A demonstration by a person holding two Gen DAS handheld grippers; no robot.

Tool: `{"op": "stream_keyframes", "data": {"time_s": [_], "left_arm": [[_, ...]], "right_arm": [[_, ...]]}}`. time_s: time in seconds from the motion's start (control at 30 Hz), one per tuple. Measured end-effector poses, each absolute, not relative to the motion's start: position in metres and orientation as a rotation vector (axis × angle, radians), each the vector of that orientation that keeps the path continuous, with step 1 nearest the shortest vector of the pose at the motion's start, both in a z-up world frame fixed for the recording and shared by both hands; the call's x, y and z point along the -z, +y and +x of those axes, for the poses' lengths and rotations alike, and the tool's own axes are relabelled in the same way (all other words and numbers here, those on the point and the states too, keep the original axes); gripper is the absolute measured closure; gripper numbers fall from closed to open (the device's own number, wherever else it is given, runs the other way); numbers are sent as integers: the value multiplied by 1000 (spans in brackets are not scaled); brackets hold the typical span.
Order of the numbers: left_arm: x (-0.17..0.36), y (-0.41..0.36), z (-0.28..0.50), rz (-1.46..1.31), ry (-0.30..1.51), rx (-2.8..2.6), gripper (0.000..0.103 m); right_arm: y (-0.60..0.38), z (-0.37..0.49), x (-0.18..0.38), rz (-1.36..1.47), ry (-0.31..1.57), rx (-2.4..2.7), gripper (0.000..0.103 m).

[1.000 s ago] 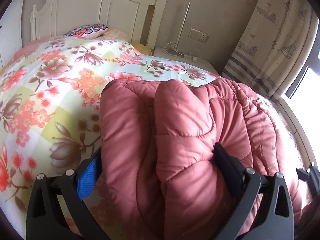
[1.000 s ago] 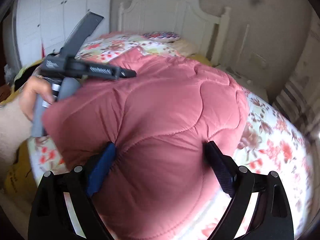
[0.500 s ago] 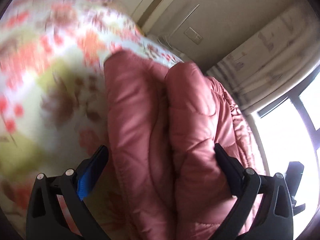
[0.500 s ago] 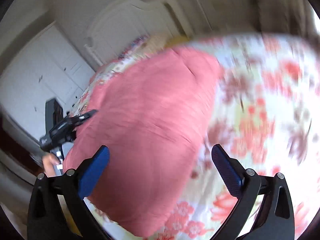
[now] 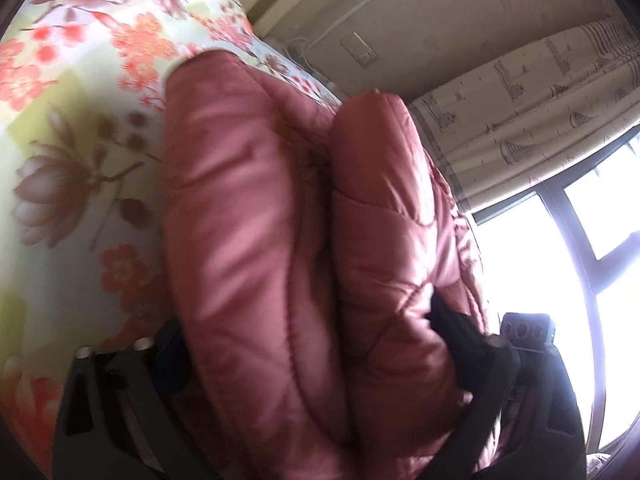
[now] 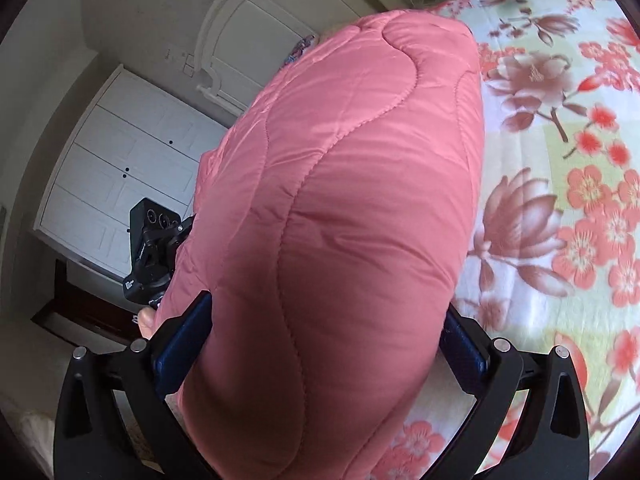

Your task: Fold large clothes

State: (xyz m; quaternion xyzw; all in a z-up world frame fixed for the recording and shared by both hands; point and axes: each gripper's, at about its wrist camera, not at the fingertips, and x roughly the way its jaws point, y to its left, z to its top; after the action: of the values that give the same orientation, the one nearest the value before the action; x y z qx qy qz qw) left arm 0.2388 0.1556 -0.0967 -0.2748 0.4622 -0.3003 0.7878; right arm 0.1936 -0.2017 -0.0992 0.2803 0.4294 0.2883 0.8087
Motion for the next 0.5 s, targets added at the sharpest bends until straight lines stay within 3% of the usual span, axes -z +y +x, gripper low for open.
{"op": "stream_keyframes", "data": {"time_s": [0.1,0.17,0.37,0.5], "left_arm": [[78,142,239,-558,940,675,46],[62,123,245,-531,913,695,50],[19,46,274,-497,847,813,52],[33,-3,308,-488,883,842,49]], "right_arm": [[-199,182,87,535,820,-598,23],[-205,177,74,491,761,-561,27],[-256,165,31,462,614,-435,28],[-291,168,19,441,594,-341,28]]}}
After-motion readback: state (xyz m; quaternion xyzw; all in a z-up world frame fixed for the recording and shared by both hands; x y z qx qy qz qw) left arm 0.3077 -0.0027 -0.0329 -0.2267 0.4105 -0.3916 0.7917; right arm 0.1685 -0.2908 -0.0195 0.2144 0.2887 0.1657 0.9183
